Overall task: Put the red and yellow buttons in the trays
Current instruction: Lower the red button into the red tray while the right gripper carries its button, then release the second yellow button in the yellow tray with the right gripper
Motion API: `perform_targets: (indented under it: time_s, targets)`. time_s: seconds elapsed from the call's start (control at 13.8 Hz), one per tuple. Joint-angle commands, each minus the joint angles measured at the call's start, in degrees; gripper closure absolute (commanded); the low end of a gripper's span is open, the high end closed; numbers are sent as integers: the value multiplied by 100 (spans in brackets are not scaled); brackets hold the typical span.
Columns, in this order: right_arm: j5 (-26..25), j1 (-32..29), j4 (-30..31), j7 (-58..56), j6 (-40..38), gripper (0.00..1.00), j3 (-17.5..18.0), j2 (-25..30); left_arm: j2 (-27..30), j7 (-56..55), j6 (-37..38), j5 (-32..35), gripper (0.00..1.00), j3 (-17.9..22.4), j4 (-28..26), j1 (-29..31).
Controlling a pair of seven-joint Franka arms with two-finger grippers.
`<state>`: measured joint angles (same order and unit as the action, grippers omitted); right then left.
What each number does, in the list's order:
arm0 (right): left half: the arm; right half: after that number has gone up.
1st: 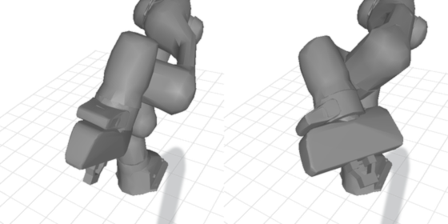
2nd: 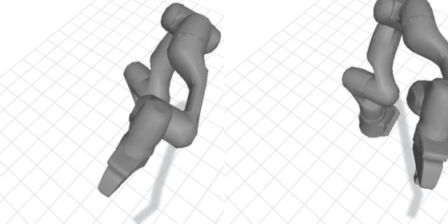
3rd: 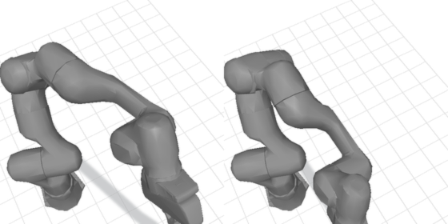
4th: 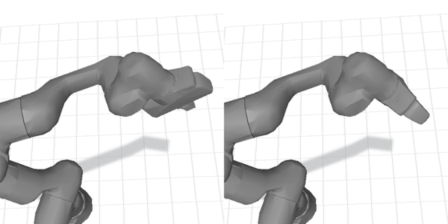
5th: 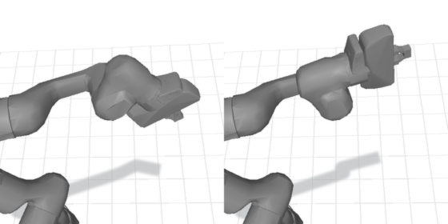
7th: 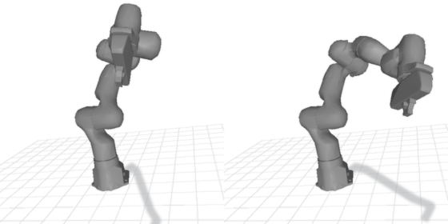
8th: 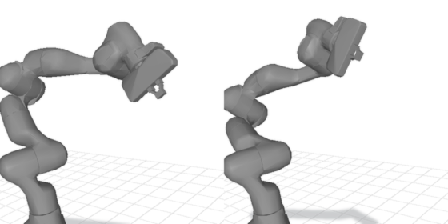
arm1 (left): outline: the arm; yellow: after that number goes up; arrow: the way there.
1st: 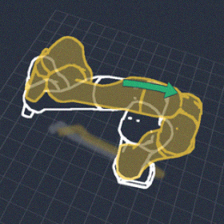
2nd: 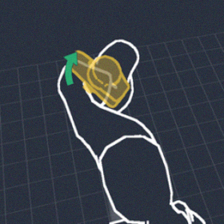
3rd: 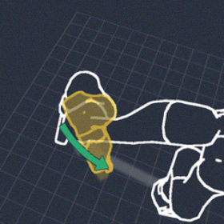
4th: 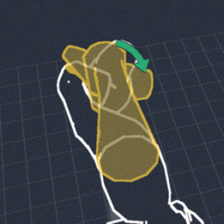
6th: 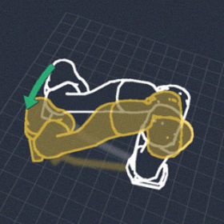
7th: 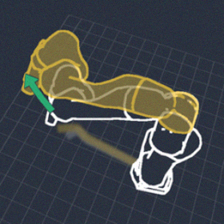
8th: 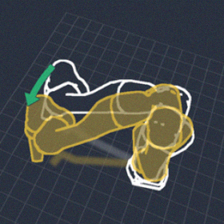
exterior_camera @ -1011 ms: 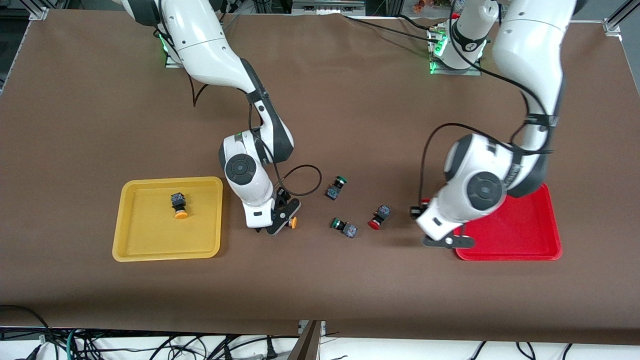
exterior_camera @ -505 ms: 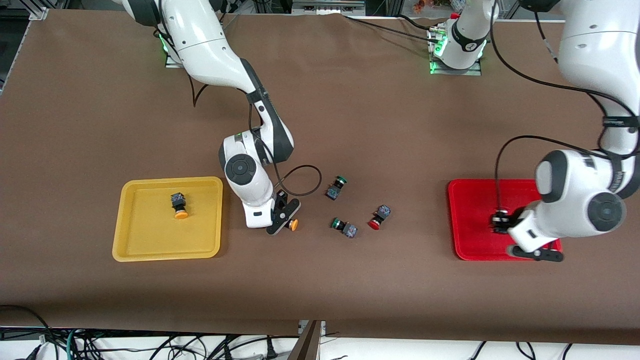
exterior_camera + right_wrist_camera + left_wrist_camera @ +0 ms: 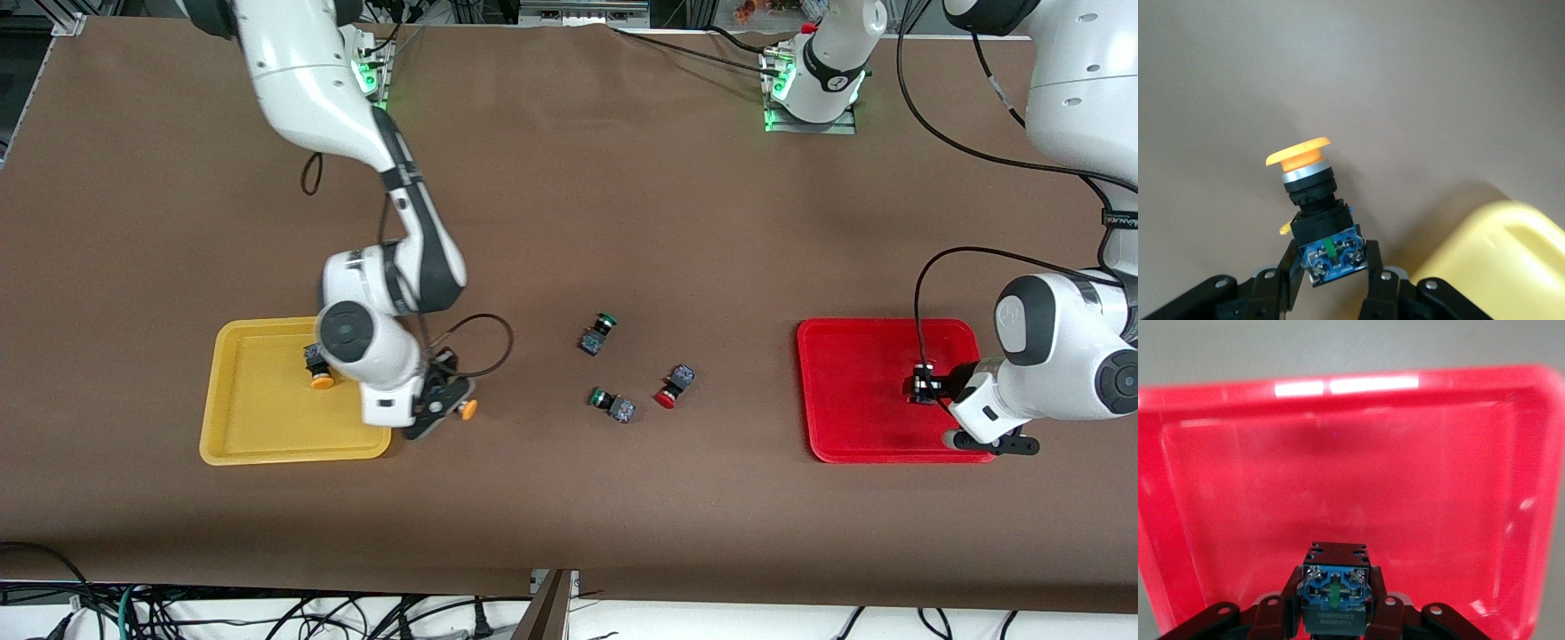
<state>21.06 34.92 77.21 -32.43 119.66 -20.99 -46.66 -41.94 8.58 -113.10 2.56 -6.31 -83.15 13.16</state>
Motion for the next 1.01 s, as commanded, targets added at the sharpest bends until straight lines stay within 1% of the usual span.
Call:
perform_targets:
  time_s: [0.0, 0.07, 0.22, 0.36, 0.43, 0.58, 0.72, 0.79, 0.94]
  targets:
    - [-84, -152, 258, 0, -888, 80, -342, 385, 98, 73, -98, 130, 61, -81, -236, 212]
    - [-84, -152, 425, 0, -1004, 80, -510, 472, 72, 73, -203, 130, 61, -81, -254, 326]
    - [-67, -152, 846, 18, -980, 78, -721, 596, 133, 82, -580, 130, 60, -81, -595, 388]
    - [3, -240, 1084, 70, -910, 78, -758, 579, 186, 82, -1080, 130, 60, -72, -946, 511]
    - [125, -266, 1164, 253, -874, 78, -758, 561, 247, 117, -1352, 130, 60, -55, -1166, 538]
    - [337, -345, 1243, 693, -874, 77, -749, 517, 423, 179, -1574, 122, 60, 77, -1510, 538]
    - [460, -346, 1261, 1123, -883, 73, -749, 500, 503, 179, -1793, 121, 60, 86, -1712, 538]
    - [469, -346, 1261, 1360, -891, 67, -740, 500, 503, 187, -1986, 130, 60, 104, -1756, 529]
    - [469, -328, 1261, 1643, -900, 63, -714, 500, 494, 188, -2111, 130, 59, 104, -1748, 521]
